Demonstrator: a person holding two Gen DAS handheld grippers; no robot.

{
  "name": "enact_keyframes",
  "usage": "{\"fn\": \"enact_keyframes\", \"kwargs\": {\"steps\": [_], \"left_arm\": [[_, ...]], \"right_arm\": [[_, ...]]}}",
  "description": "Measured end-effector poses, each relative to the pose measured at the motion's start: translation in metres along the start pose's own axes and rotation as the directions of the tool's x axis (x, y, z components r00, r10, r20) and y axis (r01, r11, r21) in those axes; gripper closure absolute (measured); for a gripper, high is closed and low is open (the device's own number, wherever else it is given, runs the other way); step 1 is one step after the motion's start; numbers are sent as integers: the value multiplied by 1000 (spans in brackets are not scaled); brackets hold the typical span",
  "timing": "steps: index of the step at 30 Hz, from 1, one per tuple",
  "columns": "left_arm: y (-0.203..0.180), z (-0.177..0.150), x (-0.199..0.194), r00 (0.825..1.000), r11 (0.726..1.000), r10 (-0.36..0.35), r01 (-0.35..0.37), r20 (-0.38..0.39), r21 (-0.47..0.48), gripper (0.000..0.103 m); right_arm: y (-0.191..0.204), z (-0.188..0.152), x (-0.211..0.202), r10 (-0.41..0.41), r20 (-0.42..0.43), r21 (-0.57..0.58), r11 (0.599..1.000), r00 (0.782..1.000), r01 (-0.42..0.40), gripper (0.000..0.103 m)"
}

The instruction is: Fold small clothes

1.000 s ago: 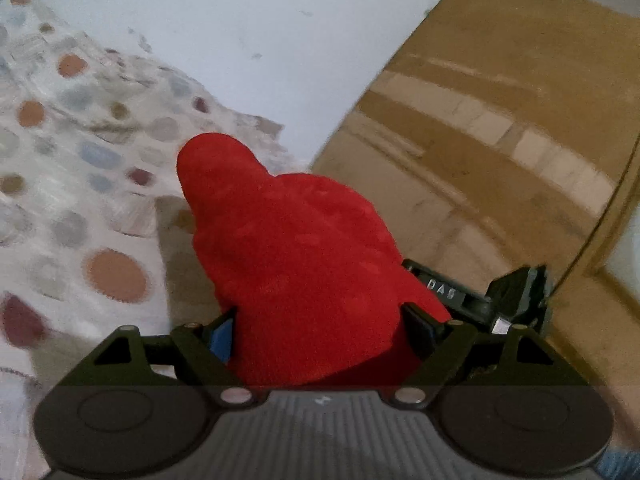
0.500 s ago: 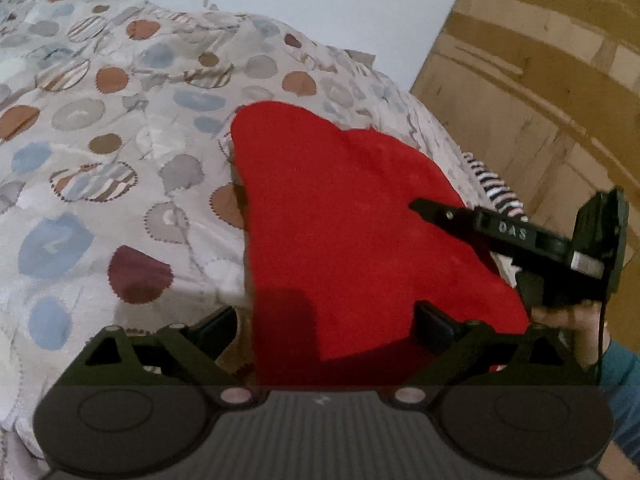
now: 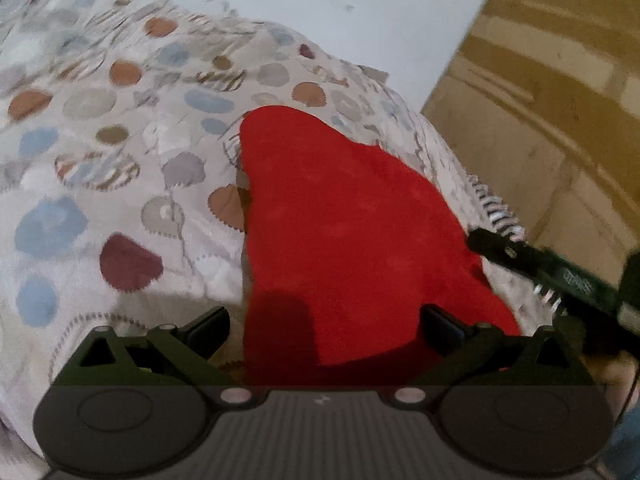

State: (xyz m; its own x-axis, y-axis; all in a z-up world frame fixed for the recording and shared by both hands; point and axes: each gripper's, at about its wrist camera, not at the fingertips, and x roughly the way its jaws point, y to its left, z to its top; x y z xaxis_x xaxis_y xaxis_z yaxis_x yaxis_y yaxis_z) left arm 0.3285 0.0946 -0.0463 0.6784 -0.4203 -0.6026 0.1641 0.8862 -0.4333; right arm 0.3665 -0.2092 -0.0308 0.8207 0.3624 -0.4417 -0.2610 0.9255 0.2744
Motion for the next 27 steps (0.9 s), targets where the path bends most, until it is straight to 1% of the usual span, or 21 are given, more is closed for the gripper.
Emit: {"fn": "enact_keyframes", "kwargs": {"steps": [1,2,6,8,10,13,17,19,21,24,25,27], "left_arm": [[0,0,-1,1000,1000,2,-2,8,-4,0],[-2,-2,-4,1000,1000,17,-17,27,6,0],[-20,-8,-17,989,991,91,-102,116,90,0],[-29,-10,-23,982,983,123,-141,142,119,1],[-37,-8,-30,978,977,139,-161,155,136,0],[-48,-5,-47,970,973,162,-188,183,135,0],[-61,-11,-78,952,963,184,-224,244,149,0],[-70,-15,-95,940,949,199,-256,278,183,0],[-79,-18,-113,923,932,220,-295,316,213,0],[-88,-21,-139,897,913,245,-342,369,225,0],[-91,-23,-150,891,910,247,-348,381,226,0],[-95,-26,-168,894,910,237,-341,379,235,0]], "right_arm": [[0,0,-6,-1,12,10,1000,1000,0,7],[0,-1,-13,-4,23,19,1000,1000,3,5],[5,-5,-35,-15,48,28,1000,999,14,1],[8,-8,-48,-24,72,31,999,997,22,1],[12,-10,-59,-31,93,33,999,995,28,1],[17,-12,-75,-39,115,21,999,993,37,1],[28,-12,-101,-52,153,-21,998,987,56,0],[34,-11,-114,-58,175,-36,997,983,66,0],[40,-12,-129,-60,196,-45,997,979,70,0],[50,-12,-149,-60,229,-54,996,972,74,0],[54,-12,-156,-58,241,-58,996,969,74,0],[62,-12,-171,-49,263,-72,995,964,70,0]]}}
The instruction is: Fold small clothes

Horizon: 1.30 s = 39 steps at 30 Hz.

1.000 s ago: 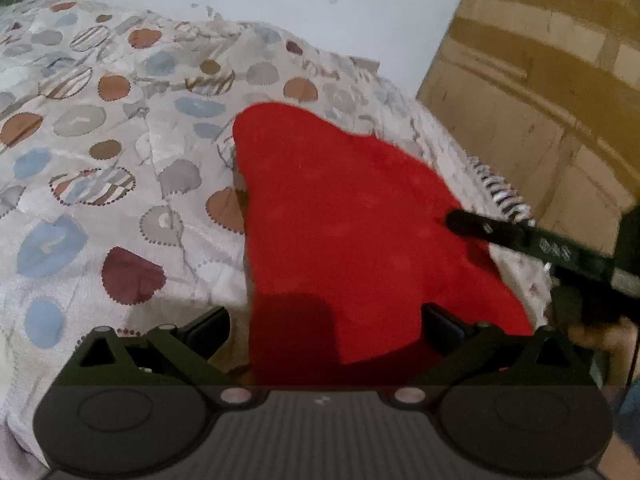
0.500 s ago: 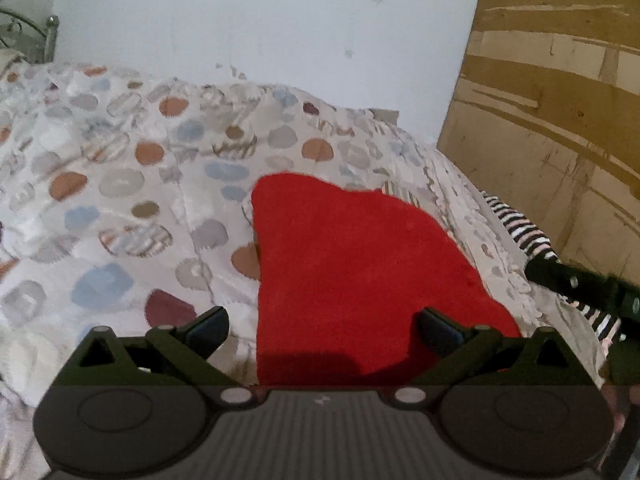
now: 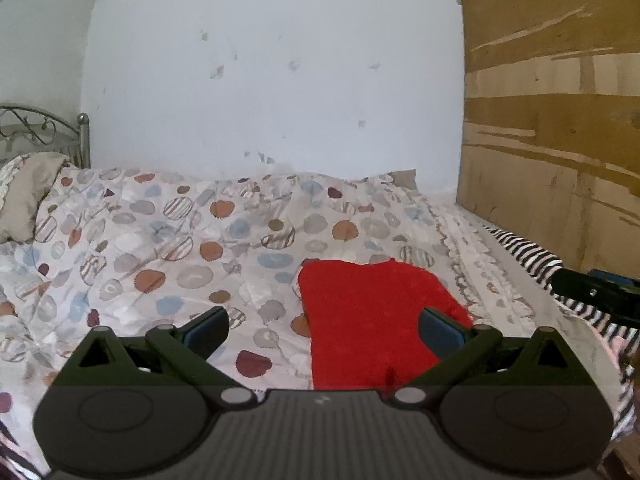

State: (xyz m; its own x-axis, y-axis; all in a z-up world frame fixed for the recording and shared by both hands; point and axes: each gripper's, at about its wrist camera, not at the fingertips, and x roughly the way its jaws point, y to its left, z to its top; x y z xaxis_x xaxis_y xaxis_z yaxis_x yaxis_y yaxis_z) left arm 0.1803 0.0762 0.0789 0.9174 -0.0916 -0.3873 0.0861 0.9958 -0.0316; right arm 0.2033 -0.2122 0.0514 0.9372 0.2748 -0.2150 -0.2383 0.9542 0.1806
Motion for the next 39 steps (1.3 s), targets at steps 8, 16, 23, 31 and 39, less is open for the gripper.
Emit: {"fn": "enact_keyframes", "kwargs": {"steps": [8,16,23,31,39], "left_arm": [[-4,-12,-63,999,999,50,-50,-8,8,0],[-16,-49,-108,999,996,49,-50,-9,-68,0],[-24,-84,-131,1000,992,22,-24,-16,-126,0],[-39,-109,-121,999,997,21,-25,-50,-78,0],[-40,-117,-114,997,997,29,-34,-73,-67,0]], "right_arm": [[25,3,-58,37,43,-36,999,998,-36,0],[28,-20,-113,0,33,-61,998,999,2,0],[16,-47,-157,-49,-8,-59,997,999,48,0],[21,-65,-154,-65,-76,-128,990,995,55,0],[26,-75,-149,-76,-102,-182,982,992,57,0]]}}
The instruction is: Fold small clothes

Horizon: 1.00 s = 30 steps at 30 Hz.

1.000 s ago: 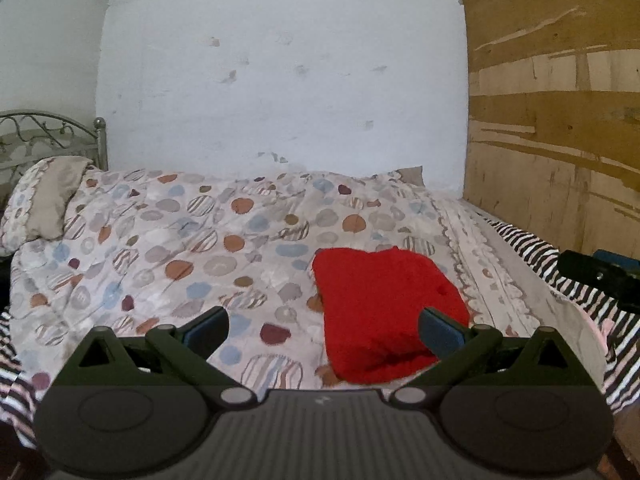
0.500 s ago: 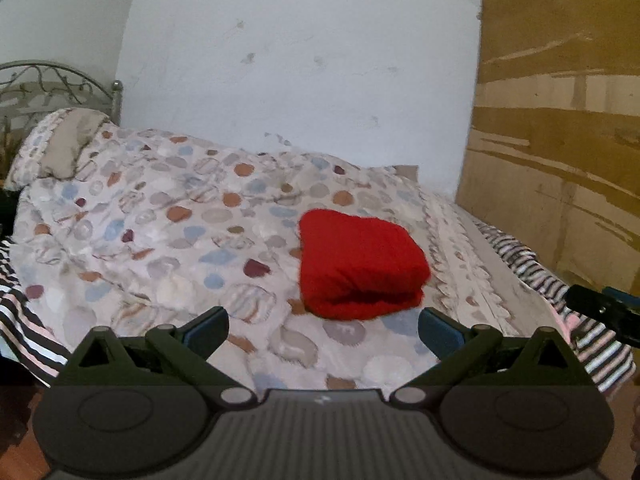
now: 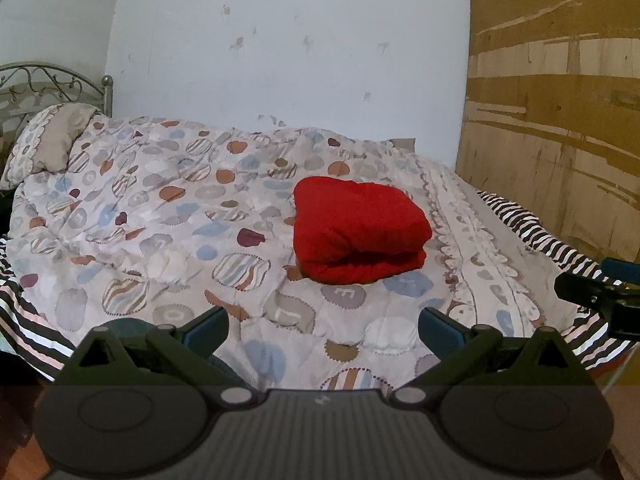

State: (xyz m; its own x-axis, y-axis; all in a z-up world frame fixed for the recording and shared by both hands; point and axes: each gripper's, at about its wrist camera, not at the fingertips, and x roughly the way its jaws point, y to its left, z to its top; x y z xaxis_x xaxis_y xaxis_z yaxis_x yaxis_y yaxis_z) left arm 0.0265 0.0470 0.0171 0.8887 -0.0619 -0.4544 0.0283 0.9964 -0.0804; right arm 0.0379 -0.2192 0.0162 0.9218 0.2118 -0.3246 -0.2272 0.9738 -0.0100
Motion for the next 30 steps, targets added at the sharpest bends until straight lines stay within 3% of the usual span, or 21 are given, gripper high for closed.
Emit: {"fn": "enact_keyframes", "kwargs": {"steps": [30], "left_arm": [[1,-2,3,1000,1000,6,-6,-7,7,0]], "right_arm": [[-5,2,1,-4,-3,-8,1000,1000,4,0]]}}
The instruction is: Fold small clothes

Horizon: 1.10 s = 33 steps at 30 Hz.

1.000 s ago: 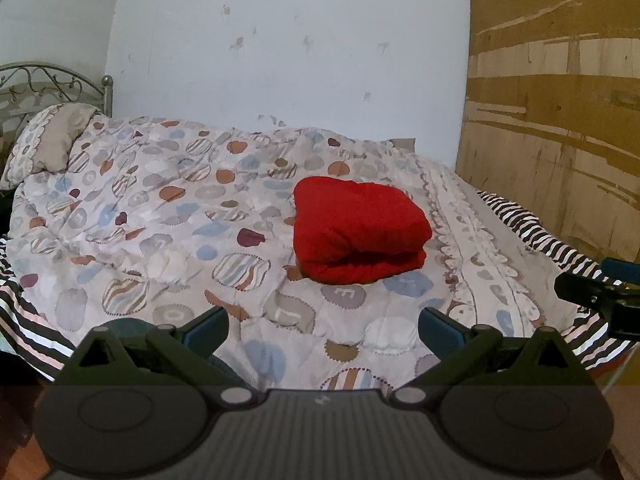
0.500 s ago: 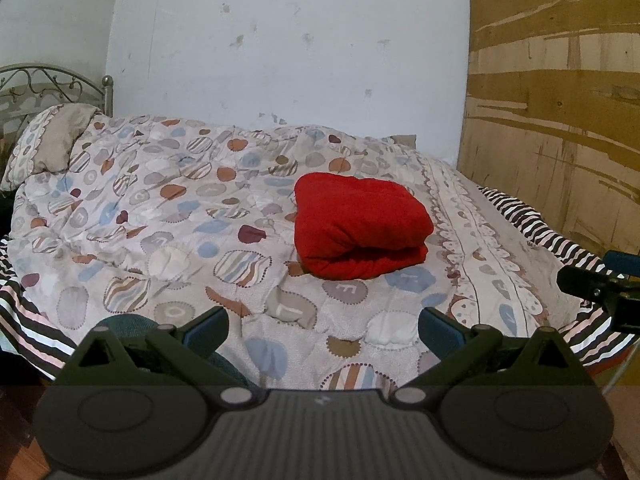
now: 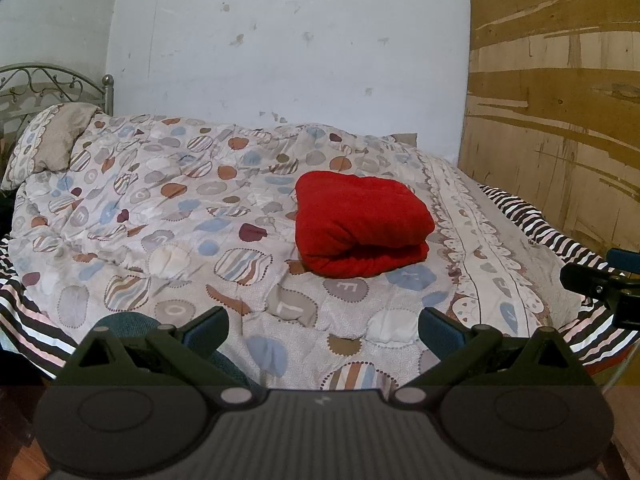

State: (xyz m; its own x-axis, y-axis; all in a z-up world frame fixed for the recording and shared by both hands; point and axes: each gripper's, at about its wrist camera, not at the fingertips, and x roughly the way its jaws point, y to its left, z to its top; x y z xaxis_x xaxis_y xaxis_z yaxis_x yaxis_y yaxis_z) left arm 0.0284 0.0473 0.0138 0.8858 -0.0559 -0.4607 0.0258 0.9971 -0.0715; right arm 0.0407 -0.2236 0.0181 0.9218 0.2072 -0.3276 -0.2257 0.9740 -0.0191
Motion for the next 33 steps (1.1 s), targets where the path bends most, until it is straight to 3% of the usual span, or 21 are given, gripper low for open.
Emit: {"fn": "enact_keyframes", "kwargs": {"steps": [16,20,26,33], "left_arm": [[0,-1,-1,1000,1000,9,-9,-1,2,0],[1,-2,0,998,998,54,-54,-14,15,0],[-3,0,3,983,982,180,-178,-26,70,0],[-5,1,1,985,982,169,-167,-13,91,0]], "right_arm": [[0,0,0,-2,1,-1,1000,1000,2,0],[0,-1,0,-1,0,-2,1000,1000,1,0],[-6,1,0,-7,1,2,1000,1000,7,0],[-6,1,0,-8,1,2,1000,1000,8,0]]}}
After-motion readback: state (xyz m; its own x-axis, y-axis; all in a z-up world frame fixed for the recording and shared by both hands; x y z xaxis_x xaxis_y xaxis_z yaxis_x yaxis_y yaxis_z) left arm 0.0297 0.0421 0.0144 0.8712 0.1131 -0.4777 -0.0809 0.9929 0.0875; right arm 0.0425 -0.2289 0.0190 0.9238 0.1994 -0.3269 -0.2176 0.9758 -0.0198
